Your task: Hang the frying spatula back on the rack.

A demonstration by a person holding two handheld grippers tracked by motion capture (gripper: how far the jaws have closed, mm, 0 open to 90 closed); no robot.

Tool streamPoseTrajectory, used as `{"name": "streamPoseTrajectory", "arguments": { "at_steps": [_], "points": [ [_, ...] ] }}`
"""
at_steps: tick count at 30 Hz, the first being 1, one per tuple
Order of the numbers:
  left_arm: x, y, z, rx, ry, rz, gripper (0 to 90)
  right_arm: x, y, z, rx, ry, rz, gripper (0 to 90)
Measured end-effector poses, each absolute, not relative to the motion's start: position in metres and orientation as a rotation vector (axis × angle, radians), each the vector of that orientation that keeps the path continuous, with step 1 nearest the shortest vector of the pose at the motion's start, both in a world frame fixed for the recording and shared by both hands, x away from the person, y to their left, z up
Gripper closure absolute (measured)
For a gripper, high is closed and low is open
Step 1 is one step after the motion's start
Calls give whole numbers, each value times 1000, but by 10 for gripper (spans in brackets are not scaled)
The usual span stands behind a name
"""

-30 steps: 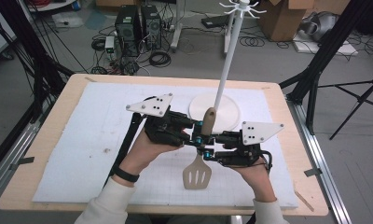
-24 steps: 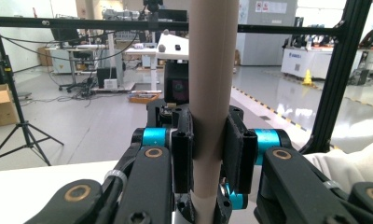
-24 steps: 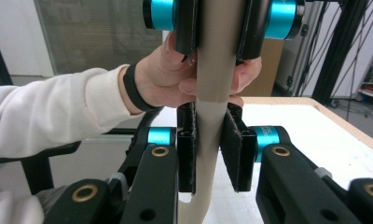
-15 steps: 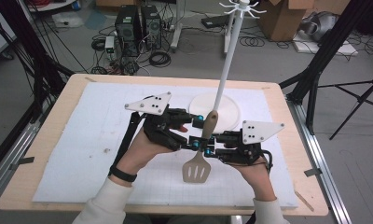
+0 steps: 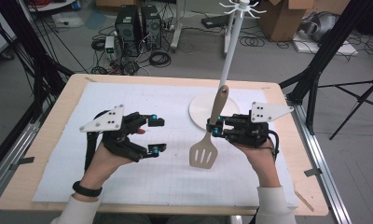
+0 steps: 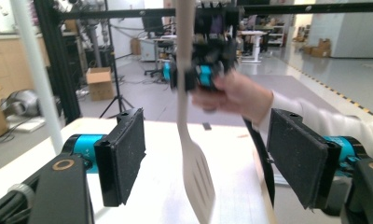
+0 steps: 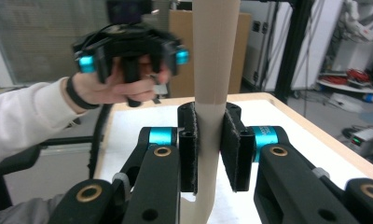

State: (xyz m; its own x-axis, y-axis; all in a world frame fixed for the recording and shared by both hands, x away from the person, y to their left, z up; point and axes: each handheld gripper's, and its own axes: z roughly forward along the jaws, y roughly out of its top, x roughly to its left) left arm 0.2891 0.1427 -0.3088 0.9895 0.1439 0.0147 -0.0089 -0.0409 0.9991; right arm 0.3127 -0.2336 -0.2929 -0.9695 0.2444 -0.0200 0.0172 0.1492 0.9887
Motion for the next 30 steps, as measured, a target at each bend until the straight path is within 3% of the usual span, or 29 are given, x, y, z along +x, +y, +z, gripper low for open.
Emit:
{"name": "streamPoseTrajectory", "arguments": {
  "at_steps": [14,30],
  "points": [
    [260,196,-359,1645,153,134,262,362,-250,-263,387,2213,1932,780],
    [245,220,-379,1632,175,149,247,410,-258,-240,509,2182,1916,780]
  ]
}}
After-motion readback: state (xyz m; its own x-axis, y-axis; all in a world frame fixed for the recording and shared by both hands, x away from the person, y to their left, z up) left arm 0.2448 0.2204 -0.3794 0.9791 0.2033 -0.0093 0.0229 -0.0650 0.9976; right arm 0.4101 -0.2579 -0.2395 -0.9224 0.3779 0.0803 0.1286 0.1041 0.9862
